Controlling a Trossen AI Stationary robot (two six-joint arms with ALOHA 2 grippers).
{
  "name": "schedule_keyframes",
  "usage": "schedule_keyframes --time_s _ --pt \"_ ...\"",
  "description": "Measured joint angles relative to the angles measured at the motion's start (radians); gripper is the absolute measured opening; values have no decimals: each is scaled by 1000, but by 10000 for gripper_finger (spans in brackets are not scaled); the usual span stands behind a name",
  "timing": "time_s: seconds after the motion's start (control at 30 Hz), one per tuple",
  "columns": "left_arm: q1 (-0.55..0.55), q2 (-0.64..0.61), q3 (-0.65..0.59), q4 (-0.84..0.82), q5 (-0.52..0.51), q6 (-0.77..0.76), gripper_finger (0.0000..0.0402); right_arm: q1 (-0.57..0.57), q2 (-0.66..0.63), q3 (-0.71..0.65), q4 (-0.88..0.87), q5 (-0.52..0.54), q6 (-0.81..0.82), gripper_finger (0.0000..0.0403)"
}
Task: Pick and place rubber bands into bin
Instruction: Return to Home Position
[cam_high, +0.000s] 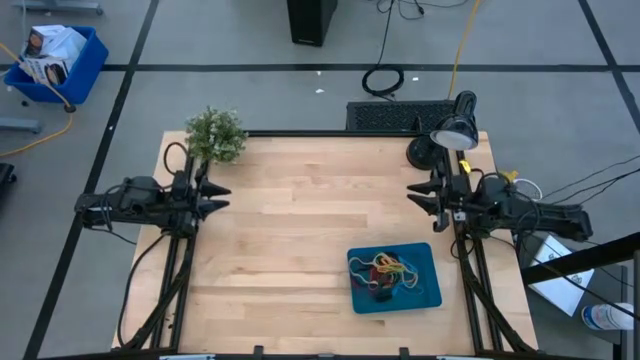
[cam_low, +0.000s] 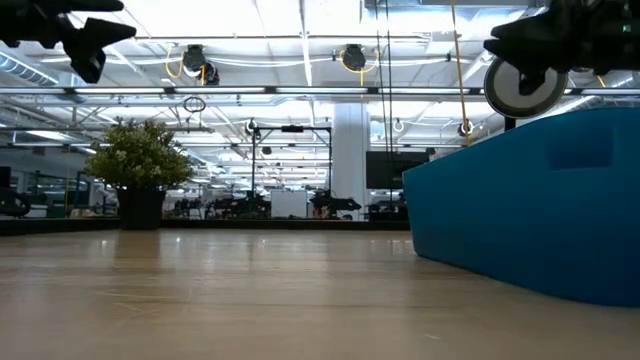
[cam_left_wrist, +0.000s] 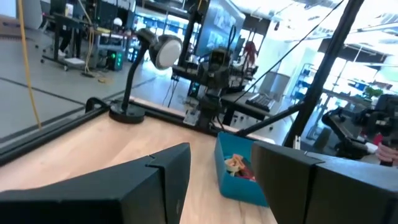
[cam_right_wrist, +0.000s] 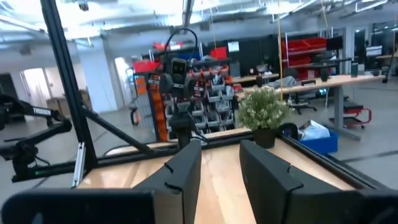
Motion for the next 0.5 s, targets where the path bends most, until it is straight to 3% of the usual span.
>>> schedule_keyframes --time_s 0.33,0.5 --pt "0 0 -150 169 10 -13 175 0 -58 -205 311 0 18 105" --pt "0 0 -193 200 9 -20 175 0 -57 -220 317 -1 25 107"
